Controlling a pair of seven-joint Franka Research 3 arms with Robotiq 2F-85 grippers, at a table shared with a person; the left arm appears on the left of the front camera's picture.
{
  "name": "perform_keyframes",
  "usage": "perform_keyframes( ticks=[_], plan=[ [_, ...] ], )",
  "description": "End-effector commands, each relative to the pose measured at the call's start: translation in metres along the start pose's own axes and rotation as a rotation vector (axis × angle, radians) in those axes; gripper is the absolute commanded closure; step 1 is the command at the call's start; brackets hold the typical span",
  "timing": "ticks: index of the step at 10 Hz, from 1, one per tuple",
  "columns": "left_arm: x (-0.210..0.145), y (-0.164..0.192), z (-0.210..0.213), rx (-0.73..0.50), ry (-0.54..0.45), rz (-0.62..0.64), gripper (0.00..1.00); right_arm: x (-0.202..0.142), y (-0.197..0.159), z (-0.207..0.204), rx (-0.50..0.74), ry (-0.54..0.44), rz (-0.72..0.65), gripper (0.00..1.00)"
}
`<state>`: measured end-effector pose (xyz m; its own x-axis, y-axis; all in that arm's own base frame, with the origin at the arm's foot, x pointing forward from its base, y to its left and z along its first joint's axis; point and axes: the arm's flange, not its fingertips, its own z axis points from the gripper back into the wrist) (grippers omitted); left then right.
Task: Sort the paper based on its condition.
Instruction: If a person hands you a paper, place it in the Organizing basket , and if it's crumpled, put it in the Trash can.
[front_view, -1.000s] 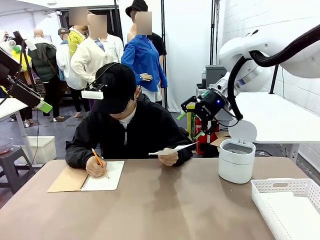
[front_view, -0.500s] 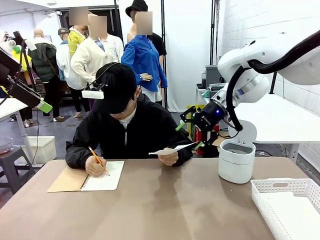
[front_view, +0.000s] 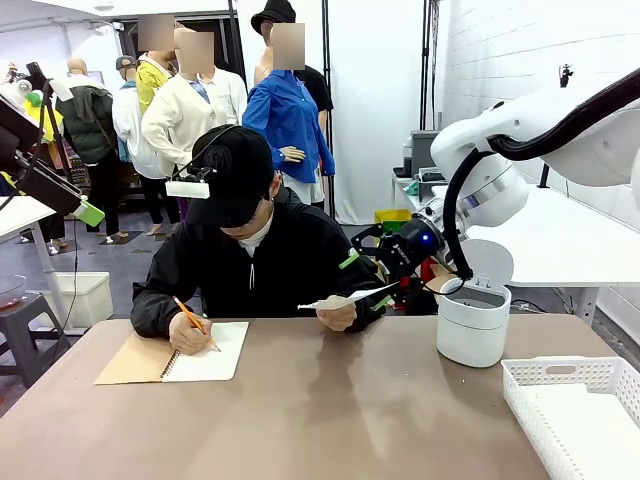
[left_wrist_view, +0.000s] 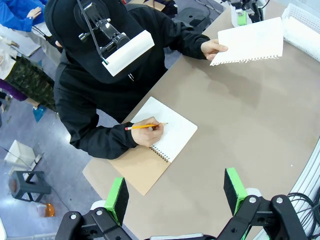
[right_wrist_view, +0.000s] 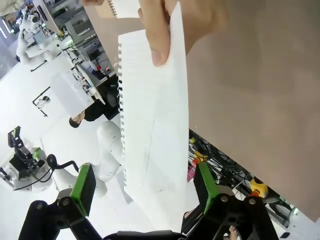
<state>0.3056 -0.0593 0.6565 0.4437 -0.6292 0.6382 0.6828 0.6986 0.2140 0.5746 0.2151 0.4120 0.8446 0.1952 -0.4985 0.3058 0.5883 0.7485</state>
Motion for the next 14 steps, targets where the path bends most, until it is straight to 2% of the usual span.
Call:
perform_keyframes(
  ticks=[1,6,7,14],
  plan=[
    [0.0001,0.0001,0.0003,-0.001,-0.001,0.000,0.00,0.0041,-0.0028,-0.0041,0.015,0.016,0.050,0.00],
    [0.0001,0.0001,0.0003,-0.001,-0.001,0.000,0.00,0.0036,-0.0042,-0.0034,0.014,0.054,0.066,0.96],
    [0.0001,0.0001,0.0003,-0.001,-0.001,0.000,0.00,0.0037,-0.0037,-0.0027,0.016,0.057,0.064,1.00],
    [0.0001,0.0001,0.0003,-0.001,-0.001,0.000,0.00,0.0010,-0.0048,-0.0017,0.022,0.086,0.083,1.00]
  ],
)
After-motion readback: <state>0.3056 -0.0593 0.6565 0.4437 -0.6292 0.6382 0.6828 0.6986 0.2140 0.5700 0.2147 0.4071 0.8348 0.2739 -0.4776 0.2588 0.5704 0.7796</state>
